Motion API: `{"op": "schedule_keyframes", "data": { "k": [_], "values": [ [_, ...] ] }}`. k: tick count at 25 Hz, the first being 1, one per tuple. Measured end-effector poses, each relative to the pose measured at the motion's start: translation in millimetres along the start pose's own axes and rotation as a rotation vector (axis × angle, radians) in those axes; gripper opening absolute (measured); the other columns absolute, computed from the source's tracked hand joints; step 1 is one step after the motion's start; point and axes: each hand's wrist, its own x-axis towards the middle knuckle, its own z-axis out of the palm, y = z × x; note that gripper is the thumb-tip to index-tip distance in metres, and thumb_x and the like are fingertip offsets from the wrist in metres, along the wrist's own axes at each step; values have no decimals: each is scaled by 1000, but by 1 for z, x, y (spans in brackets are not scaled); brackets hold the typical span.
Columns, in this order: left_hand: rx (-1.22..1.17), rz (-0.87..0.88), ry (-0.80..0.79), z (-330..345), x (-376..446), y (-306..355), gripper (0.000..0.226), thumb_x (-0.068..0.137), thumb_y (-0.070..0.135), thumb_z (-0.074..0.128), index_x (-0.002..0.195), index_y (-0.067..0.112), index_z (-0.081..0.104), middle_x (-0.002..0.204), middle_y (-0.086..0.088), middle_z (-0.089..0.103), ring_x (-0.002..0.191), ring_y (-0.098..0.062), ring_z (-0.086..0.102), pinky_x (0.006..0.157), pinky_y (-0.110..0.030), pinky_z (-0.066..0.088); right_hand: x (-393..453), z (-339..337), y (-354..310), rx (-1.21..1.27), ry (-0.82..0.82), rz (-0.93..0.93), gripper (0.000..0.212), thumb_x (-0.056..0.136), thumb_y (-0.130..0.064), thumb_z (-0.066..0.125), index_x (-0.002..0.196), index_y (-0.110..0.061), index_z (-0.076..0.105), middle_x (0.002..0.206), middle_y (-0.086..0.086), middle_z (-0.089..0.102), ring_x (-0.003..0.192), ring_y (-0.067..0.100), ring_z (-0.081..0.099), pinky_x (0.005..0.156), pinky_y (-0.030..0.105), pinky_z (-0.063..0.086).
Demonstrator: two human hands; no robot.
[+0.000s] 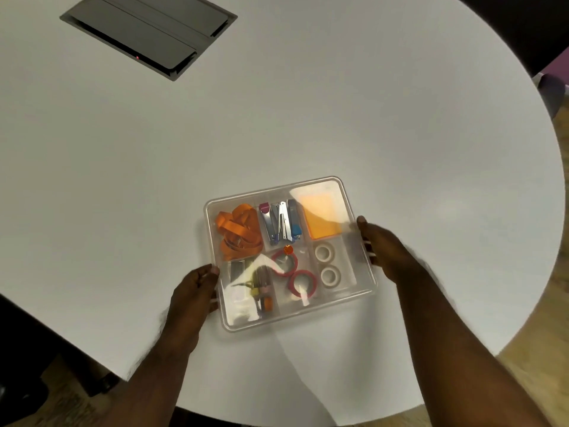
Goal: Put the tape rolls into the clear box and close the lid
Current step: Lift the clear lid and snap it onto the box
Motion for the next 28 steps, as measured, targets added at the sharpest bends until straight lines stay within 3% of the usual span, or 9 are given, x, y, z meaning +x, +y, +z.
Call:
{"op": "schedule_keyframes", "data": {
  "k": [3,6,10,15,18,22,24,28],
  "values": [
    [-21,-127,-199,-21,-24,-25,32,84,14,69,112,30,64,101,4,73,93,-14,70,71,-32,57,-37,-12,42,12,-122,-43,41,78,-46,69,116,-33,63,99,-9,74,86,7,71,65,24,57],
    [-115,-176,-243,-30,-33,-41,50,81,-2,68,120,28,61,110,-3,69,100,-22,69,77,-33,60,-51,-17,73,38,-167,-35,41,86,-20,68,124,-32,59,97,-2,68,94,15,69,76,31,59],
    [-186,-180,-190,-28,-27,-41,45,82,-9,63,120,16,61,113,-14,71,101,-25,68,76,-26,60,-52,-13,83,138,-118,-34,37,88,-6,64,124,-16,61,90,7,62,95,23,65,86,37,58],
    [-101,-192,-185,-31,-22,-36,47,77,-10,68,118,14,62,112,-13,70,104,-28,67,85,-32,58,-55,-8,85,53,-38,-82,37,87,-1,63,124,-8,60,94,16,55,93,28,61,88,44,56],
    [-31,-188,-183,-30,-22,-30,49,76,-11,70,119,12,62,107,-11,70,97,-26,67,80,-32,59,-57,-8,81,-9,-38,-71,37,88,-5,64,124,-12,60,90,9,55,91,26,62,87,48,57],
    [-20,-186,-237,-26,-20,-21,47,81,-14,61,119,14,58,111,-13,66,97,-26,65,75,-31,60,-56,-6,72,19,-66,-80,38,89,-18,66,125,-27,59,108,-1,67,101,20,66,84,40,58],
    [-12,-180,-209,-22,-17,-17,42,84,-14,57,115,15,58,107,-10,68,94,-23,66,73,-31,56,-55,-1,70,83,-10,-93,35,91,-15,62,125,-24,60,115,1,68,104,21,66,77,35,58],
    [32,-172,-152,-20,-13,-10,42,85,-15,54,115,13,59,100,-8,70,86,-20,66,70,-30,52,-55,7,71,124,78,-100,32,93,-7,58,122,-16,62,109,4,71,95,21,67,63,28,57]
  ]
}}
